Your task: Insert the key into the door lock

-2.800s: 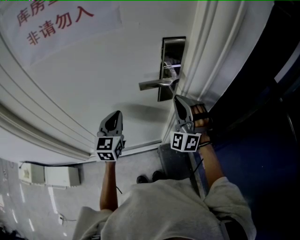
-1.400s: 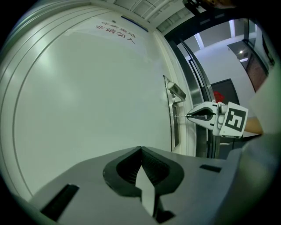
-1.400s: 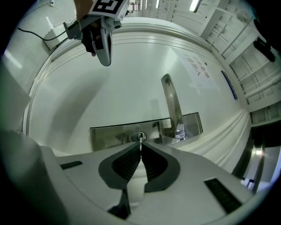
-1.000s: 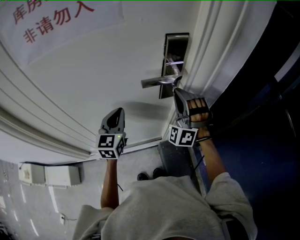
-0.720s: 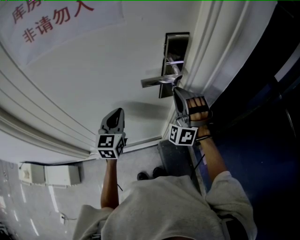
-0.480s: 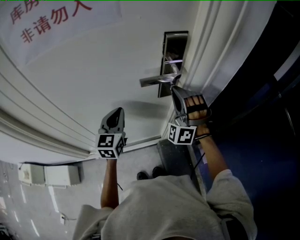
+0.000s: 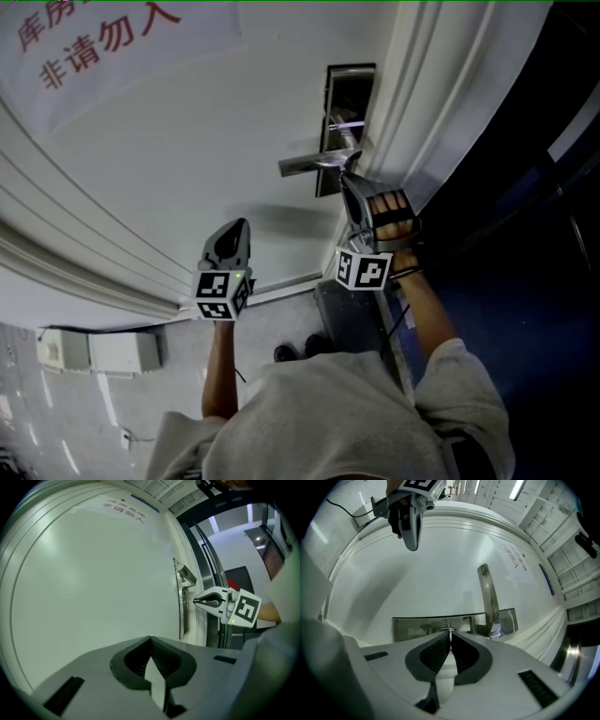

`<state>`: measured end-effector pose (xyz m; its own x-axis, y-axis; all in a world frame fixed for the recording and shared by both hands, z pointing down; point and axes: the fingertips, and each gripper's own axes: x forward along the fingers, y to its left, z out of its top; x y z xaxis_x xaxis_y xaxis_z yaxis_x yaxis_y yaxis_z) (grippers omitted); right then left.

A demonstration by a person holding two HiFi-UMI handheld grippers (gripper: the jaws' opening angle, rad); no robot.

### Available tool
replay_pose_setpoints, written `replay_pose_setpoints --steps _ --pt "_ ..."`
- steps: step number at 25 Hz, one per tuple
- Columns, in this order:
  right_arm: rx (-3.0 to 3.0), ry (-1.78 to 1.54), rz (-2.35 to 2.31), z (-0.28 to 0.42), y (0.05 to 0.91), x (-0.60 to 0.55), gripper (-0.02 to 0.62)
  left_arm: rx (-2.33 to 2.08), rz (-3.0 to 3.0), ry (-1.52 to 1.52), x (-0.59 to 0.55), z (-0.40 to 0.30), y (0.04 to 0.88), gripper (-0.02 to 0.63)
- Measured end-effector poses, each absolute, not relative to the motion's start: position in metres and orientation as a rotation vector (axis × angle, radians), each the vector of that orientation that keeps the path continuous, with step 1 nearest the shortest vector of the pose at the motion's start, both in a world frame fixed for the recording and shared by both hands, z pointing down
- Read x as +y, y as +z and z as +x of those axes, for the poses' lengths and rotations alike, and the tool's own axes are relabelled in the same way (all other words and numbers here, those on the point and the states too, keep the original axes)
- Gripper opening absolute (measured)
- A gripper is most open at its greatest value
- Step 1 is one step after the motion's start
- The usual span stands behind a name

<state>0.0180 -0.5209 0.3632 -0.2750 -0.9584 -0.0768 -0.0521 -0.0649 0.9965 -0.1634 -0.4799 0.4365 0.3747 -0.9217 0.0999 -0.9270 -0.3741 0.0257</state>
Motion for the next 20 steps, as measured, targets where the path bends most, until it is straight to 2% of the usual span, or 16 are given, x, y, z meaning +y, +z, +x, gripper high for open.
replay_pose_setpoints --steps 20 --pt "-1.403 -1.450 1.136 0.013 0.361 -0.542 0.031 -1.725 2.535 0.110 -0.485 -0.169 0.435 0.017"
